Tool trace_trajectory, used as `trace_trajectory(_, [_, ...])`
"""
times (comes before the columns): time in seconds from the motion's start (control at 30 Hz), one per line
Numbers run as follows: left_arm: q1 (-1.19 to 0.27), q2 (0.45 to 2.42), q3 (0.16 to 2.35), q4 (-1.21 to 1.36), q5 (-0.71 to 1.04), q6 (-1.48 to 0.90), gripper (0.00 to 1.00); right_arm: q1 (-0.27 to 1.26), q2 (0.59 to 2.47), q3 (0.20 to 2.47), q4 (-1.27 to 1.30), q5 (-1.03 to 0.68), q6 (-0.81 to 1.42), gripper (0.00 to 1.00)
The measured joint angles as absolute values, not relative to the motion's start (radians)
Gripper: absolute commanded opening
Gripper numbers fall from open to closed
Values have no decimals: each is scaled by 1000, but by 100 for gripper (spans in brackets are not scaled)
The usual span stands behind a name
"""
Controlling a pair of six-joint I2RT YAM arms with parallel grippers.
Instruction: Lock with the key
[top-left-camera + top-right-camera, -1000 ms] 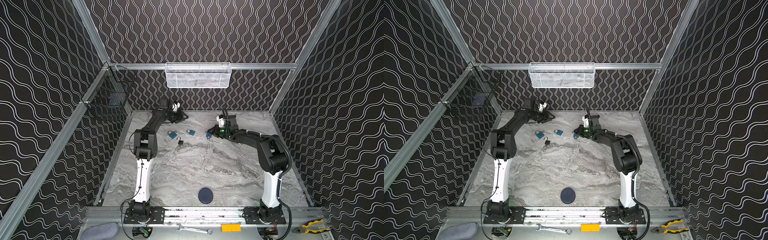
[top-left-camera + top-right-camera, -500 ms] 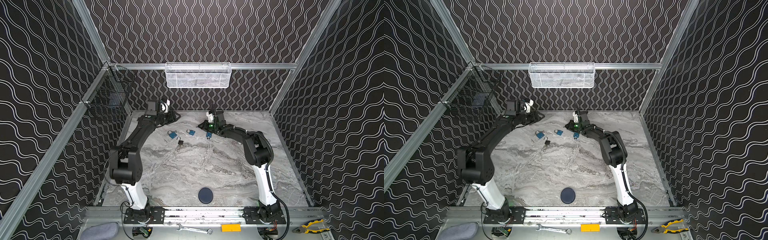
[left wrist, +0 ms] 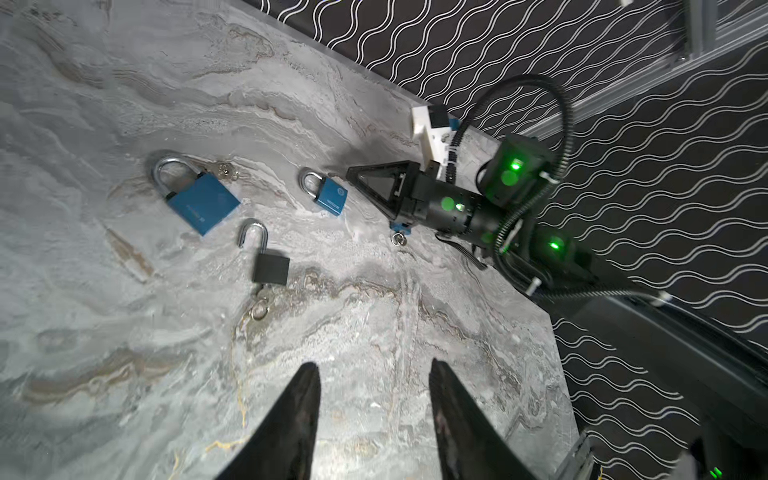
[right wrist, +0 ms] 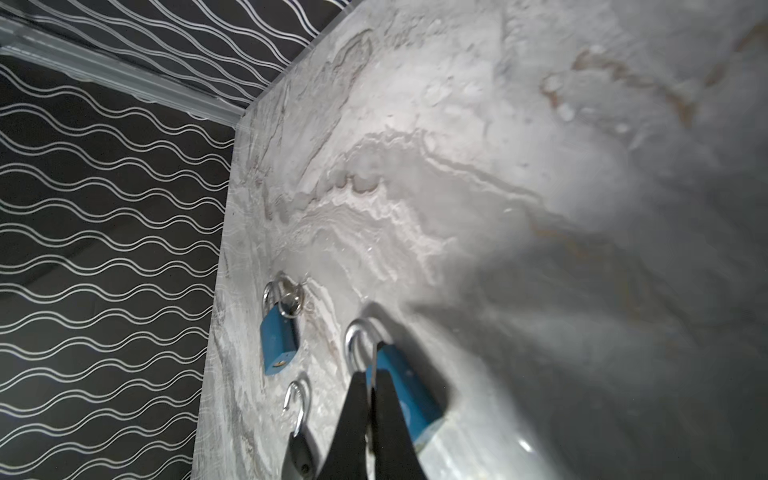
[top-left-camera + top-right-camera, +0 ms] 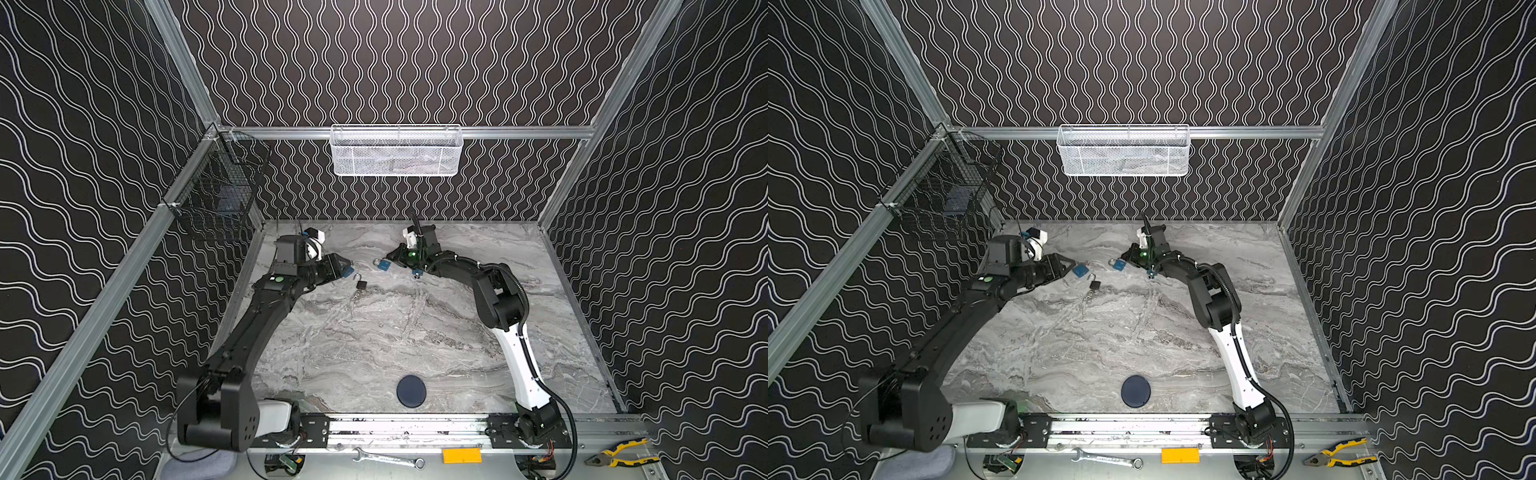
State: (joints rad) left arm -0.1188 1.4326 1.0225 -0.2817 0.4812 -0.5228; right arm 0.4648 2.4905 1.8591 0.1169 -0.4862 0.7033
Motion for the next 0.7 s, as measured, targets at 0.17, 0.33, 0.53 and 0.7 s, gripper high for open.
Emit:
trace_trajectory(0.17, [-116, 1344, 998, -323, 470, -516, 48, 464, 2499, 1879, 111, -484, 702, 0])
trace_trajectory(0.33, [-111, 1303, 963, -339, 465, -517, 49, 458, 2523, 1891, 110, -476, 699, 0])
trace_trajectory(0.53, [-110, 1259, 939, -343, 478, -528, 50, 444, 2546, 1914, 109, -476, 700, 0])
trace_trajectory(0.7, [-110, 1236, 916, -350, 484, -546, 50, 442, 2554, 1924, 108, -476, 699, 7])
